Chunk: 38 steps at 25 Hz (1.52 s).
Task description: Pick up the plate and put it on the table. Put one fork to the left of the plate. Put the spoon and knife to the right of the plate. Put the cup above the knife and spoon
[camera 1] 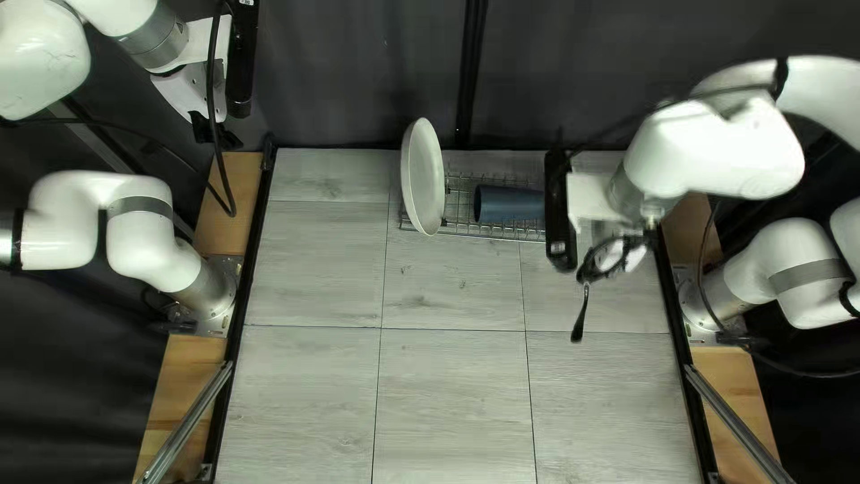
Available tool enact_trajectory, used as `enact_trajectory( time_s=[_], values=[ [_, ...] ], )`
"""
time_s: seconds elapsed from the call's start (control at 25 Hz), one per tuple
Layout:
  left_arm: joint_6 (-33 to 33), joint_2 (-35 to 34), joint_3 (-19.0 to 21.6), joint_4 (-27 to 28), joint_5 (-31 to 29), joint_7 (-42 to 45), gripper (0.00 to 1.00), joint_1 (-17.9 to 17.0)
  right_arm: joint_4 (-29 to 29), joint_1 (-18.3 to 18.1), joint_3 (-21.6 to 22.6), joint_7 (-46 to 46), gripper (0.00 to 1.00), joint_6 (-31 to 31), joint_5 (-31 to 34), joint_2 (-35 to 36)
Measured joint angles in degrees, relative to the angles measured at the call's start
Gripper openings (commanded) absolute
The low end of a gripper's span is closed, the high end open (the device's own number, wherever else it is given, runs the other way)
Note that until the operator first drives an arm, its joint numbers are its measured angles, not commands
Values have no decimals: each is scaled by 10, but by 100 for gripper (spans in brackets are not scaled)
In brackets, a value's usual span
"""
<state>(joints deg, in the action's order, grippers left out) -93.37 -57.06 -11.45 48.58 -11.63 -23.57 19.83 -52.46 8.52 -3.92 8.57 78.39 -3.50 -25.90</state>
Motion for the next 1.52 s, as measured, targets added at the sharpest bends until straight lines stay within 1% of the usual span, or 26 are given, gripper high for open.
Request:
enact_trajectory(
  time_s=[0.08, 0.12, 0.28, 0.48, 0.8, 0.88, 1.04, 1.16, 1.28, 1.52],
  values=[
    [0, 0, 0, 0, 0, 0, 100, 0, 2, 1, -7, -16, 0, -3, -7, 2],
    [0, 0, 0, 0, 0, 0, 100, 0, 5, 2, -15, -28, 0, -7, -20, 5],
    [0, 0, 0, 0, 0, 0, 100, 0, 39, 11, -50, -82, 0, -37, -111, 13],
    [0, 0, 0, 0, 0, 0, 100, 0, 113, 35, -70, -152, 0, -114, -226, 29],
    [0, 0, 0, 0, 0, 0, 100, 0, 186, 60, -90, -286, 0, -217, -342, 82],
    [0, 0, 0, 0, 0, 0, 100, 0, 199, 65, -87, -303, 0, -242, -353, 89],
    [0, 0, 0, 0, 0, 0, 100, 0, 225, 70, -80, -328, 0, -286, -350, 97],
    [0, 0, 0, 0, 0, 0, 100, 0, 242, 69, -85, -361, 0, -306, -353, 103],
    [0, 0, 0, 0, 0, 0, 100, 0, 251, 67, -94, -399, 0, -316, -362, 117],
    [0, 0, 0, 0, 0, 0, 100, 0, 256, 59, -118, -467, 0, -314, -371, 144]
  ],
)
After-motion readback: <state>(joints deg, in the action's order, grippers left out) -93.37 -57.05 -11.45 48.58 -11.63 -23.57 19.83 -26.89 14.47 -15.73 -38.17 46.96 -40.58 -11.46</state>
